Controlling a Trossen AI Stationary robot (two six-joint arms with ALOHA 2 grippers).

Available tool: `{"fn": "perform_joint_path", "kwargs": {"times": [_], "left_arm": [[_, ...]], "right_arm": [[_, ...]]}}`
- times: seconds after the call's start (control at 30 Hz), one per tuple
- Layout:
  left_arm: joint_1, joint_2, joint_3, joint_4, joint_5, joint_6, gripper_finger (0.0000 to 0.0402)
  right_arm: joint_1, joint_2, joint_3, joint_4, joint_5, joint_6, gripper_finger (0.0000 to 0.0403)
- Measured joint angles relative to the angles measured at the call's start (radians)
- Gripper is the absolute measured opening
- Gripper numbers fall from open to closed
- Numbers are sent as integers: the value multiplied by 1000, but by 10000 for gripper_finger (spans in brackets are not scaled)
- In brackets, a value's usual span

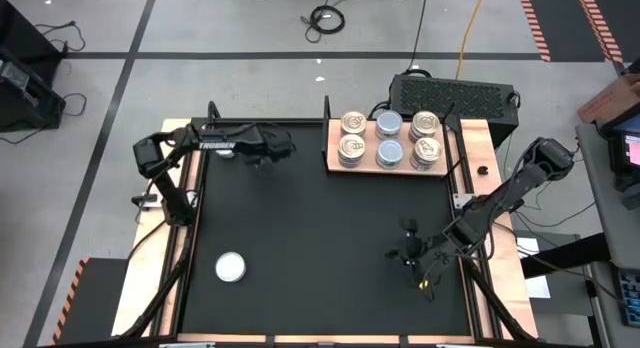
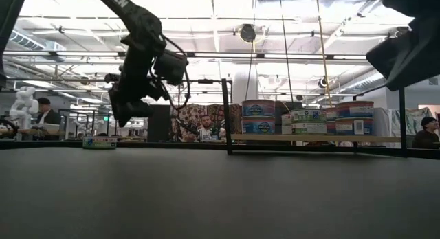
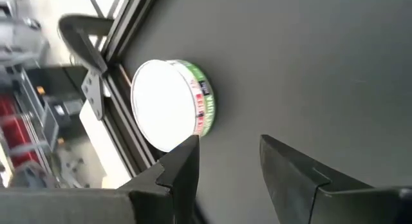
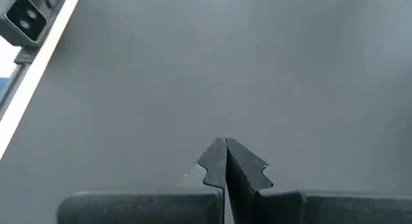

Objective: Stack canned seafood by type on shelf
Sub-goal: Stack the green tuna can on top of the top green tuna cans on the shelf

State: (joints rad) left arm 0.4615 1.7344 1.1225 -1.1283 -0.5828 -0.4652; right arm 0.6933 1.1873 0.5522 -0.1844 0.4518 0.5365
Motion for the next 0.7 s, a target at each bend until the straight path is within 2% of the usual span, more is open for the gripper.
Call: {"fn": "perform_joint_path", "kwargs": {"times": [0.33,0.6,0.7], "left_arm": [[121,0,-6,84,11,1,164],[160,1,-111,170,9,2,164],[161,1,-146,190,-31,3,164]], "right_arm": [[22,0,-6,1,24,5,0],[22,0,-6,1,24,19,0],[22,0,-6,1,24,20,0]]}}
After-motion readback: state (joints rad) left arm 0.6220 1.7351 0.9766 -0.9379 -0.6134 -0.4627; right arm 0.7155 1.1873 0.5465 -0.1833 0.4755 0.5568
